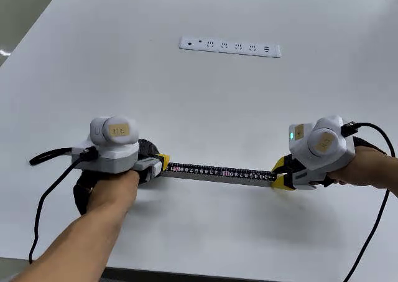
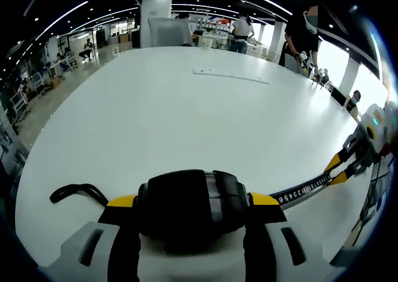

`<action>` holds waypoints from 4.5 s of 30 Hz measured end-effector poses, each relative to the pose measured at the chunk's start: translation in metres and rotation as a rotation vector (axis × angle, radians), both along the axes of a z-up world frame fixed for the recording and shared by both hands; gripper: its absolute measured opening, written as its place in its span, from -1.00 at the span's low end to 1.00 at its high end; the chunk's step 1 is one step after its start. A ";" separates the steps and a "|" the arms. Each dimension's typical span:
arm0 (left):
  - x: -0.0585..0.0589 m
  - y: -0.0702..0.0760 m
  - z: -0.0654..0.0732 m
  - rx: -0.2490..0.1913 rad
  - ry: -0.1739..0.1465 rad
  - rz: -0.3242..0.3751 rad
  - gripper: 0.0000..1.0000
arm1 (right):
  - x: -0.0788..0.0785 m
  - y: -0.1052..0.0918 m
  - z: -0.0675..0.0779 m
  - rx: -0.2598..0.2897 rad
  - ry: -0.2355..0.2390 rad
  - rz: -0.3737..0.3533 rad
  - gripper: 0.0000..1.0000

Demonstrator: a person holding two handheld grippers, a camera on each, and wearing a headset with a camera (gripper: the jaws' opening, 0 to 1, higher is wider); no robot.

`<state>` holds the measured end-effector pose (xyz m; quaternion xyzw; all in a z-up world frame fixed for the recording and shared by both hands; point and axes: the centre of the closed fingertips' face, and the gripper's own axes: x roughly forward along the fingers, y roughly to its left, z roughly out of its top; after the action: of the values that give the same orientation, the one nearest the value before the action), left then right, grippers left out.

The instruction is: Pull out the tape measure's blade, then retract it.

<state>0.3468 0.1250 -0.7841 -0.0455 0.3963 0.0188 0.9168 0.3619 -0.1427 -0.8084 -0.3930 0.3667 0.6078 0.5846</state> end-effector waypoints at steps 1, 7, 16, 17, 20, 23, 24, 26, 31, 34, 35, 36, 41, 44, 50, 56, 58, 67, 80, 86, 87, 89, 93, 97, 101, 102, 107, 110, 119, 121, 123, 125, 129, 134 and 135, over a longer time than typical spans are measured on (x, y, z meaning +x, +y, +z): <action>0.000 0.000 0.000 0.000 0.000 0.001 0.25 | 0.000 0.000 0.000 0.000 0.000 0.001 -0.83; 0.000 0.000 0.000 0.000 -0.007 -0.004 0.24 | 0.000 0.000 0.000 0.001 0.003 -0.002 -0.83; 0.001 0.001 0.000 -0.004 -0.009 -0.002 0.24 | 0.001 0.000 0.000 -0.001 0.002 -0.004 -0.83; 0.001 0.001 0.000 -0.006 -0.006 -0.001 0.24 | 0.001 0.000 0.000 -0.001 0.002 -0.005 -0.83; 0.001 0.000 0.000 -0.008 -0.009 -0.001 0.24 | 0.001 0.000 -0.001 -0.003 0.003 -0.006 -0.83; 0.001 0.000 0.000 -0.009 -0.007 0.000 0.24 | 0.001 -0.001 -0.001 -0.004 0.003 -0.007 -0.83; 0.001 0.000 0.000 -0.010 -0.008 0.000 0.24 | 0.001 -0.001 -0.001 -0.005 0.003 -0.008 -0.82; 0.001 0.000 0.000 -0.013 -0.009 0.000 0.24 | 0.000 -0.001 -0.001 -0.006 0.002 -0.008 -0.82; 0.000 0.000 0.000 -0.019 -0.011 0.001 0.24 | 0.001 -0.001 -0.001 -0.009 0.002 -0.010 -0.82; 0.000 0.000 0.000 -0.022 -0.010 0.000 0.24 | 0.001 0.000 -0.001 -0.010 0.002 -0.011 -0.82; 0.000 0.000 0.000 -0.023 -0.011 0.000 0.24 | 0.001 0.000 -0.001 -0.010 0.002 -0.010 -0.82; 0.000 0.000 0.000 -0.024 -0.011 0.000 0.24 | 0.000 0.001 -0.001 -0.010 0.003 -0.009 -0.82; 0.000 0.000 0.000 -0.026 -0.011 -0.001 0.24 | -0.001 0.007 -0.001 -0.009 0.006 -0.005 -0.82; 0.000 0.000 0.000 -0.030 -0.011 0.000 0.24 | -0.002 0.010 -0.001 -0.008 0.008 -0.004 -0.82; -0.001 0.000 0.000 -0.032 -0.011 0.000 0.24 | -0.003 0.017 0.001 -0.004 0.008 0.002 -0.82; -0.001 0.001 0.001 -0.034 -0.012 -0.001 0.25 | -0.004 0.023 0.001 -0.001 0.010 0.004 -0.82; 0.000 0.001 0.000 -0.034 -0.012 -0.001 0.25 | -0.004 0.025 0.001 0.001 0.010 0.004 -0.82; 0.000 0.001 0.001 -0.035 -0.011 -0.003 0.25 | -0.005 0.035 0.002 0.008 0.013 0.005 -0.82; -0.001 0.000 0.002 -0.035 -0.010 -0.006 0.25 | -0.005 0.042 0.002 0.009 0.014 0.003 -0.82; 0.000 0.001 0.001 -0.035 -0.009 -0.006 0.25 | -0.006 0.045 0.003 0.013 0.016 0.002 -0.82; 0.000 0.001 0.001 -0.035 -0.009 -0.007 0.25 | -0.006 0.045 0.003 0.013 0.017 0.002 -0.82; 0.000 0.001 0.001 -0.034 -0.009 -0.006 0.25 | -0.006 0.046 0.003 0.012 0.015 0.001 -0.82; 0.000 0.000 0.001 -0.035 -0.009 -0.007 0.25 | -0.006 0.047 0.003 0.014 0.014 0.001 -0.82; 0.000 0.000 0.001 -0.034 -0.008 -0.007 0.25 | -0.007 0.049 0.003 0.015 0.016 0.000 -0.82; 0.000 0.000 0.001 -0.035 -0.008 -0.009 0.25 | -0.008 0.051 0.003 0.017 0.018 0.000 -0.81; 0.000 0.000 0.001 -0.035 -0.008 -0.008 0.25 | -0.008 0.052 0.003 0.016 0.018 0.001 -0.81; 0.001 0.000 0.000 -0.036 -0.008 -0.008 0.25 | -0.008 0.053 0.003 0.017 0.017 0.000 -0.81; 0.001 0.000 0.000 -0.037 -0.008 -0.007 0.25 | -0.008 0.054 0.003 0.017 0.017 -0.001 -0.81; 0.000 0.000 0.001 -0.040 -0.009 -0.005 0.25 | -0.009 0.061 0.004 0.022 0.017 0.004 -0.81; 0.000 0.000 0.001 -0.041 -0.009 -0.005 0.25 | -0.009 0.062 0.004 0.022 0.017 0.005 -0.81; 0.000 0.000 0.000 -0.042 -0.009 -0.005 0.25 | -0.009 0.064 0.004 0.024 0.017 0.007 -0.81; 0.000 0.000 0.001 -0.043 -0.009 -0.004 0.25 | -0.009 0.066 0.005 0.025 0.018 0.009 -0.81; 0.000 0.000 0.001 -0.045 -0.009 -0.005 0.26 | -0.009 0.069 0.004 0.029 0.020 0.011 -0.81; 0.000 0.001 0.001 -0.047 -0.009 -0.005 0.26 | -0.010 0.072 0.005 0.032 0.020 0.011 -0.81; 0.000 0.000 0.001 -0.048 -0.008 -0.005 0.26 | -0.010 0.073 0.005 0.033 0.020 0.011 -0.81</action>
<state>0.3464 0.1255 -0.7834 -0.0664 0.3930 0.0071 0.9171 0.3523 -0.0700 -0.8038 -0.3791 0.3605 0.6208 0.5839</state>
